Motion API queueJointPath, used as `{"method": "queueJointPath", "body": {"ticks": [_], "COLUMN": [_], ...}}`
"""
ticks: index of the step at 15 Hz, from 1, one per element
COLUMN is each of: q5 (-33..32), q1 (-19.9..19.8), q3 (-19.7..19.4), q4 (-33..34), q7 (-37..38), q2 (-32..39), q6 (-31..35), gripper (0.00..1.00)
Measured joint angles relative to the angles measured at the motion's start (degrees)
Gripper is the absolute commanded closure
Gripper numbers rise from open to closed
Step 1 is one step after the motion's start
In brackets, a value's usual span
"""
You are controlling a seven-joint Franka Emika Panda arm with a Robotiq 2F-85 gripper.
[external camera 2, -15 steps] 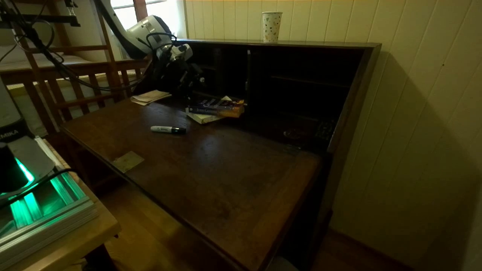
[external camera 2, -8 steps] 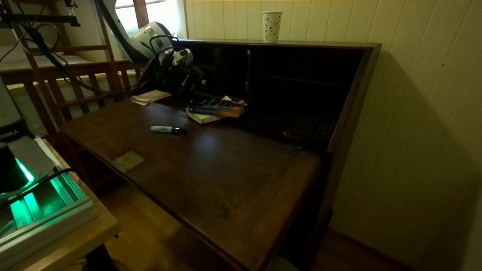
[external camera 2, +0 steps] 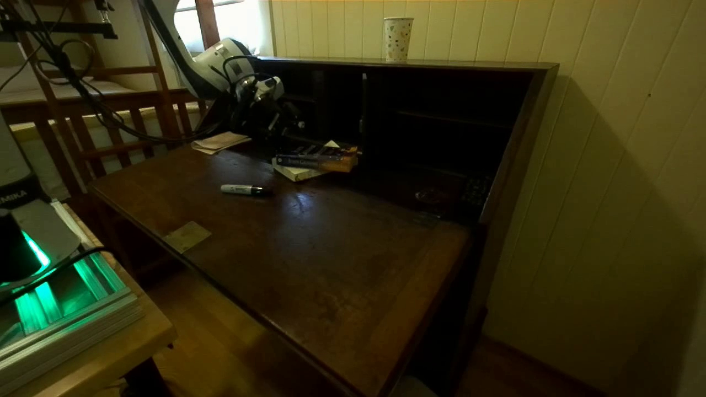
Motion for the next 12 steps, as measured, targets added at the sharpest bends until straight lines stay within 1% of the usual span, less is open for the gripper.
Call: {"method": "queueJointPath", "body": {"ticks": [1,2,3,4,5,6,9,10,11,12], "q5": [-0.13,-0.19,-0.20,-0.20,-0.20,-0.20,-0.08,0.02,0.14,0.21], "q1": [0.00,0.01,0.02,0.06,0.12,0.21,0.55,0.66,0.75,0.81], "q3": [0.00,0.00,0.00,0.01,0.03,0.06,0.36,0.53,0.74,0.93], "q4": [0.09,0.14,0.21,0.29,0.41,0.55,0.93,1.12,1.28,1.35], "q7": [0.00,0.00,0.00,-0.01,-0.09,-0.16,-0.58,-0.88,-1.18,-1.42], "q2": [0.16,0.27,0.36,0.43,0.50,0.53,0.53,0.54,0.54,0.54], "q6": [-0.06,-0.14,-0.40,-0.76,-1.30,-2.04,-4.81,-5.72,-6.59,-7.25], "gripper": [0.46,0.31,0.10,0.07,0.02,0.00,0.00,0.25,0.28,0.34]}}
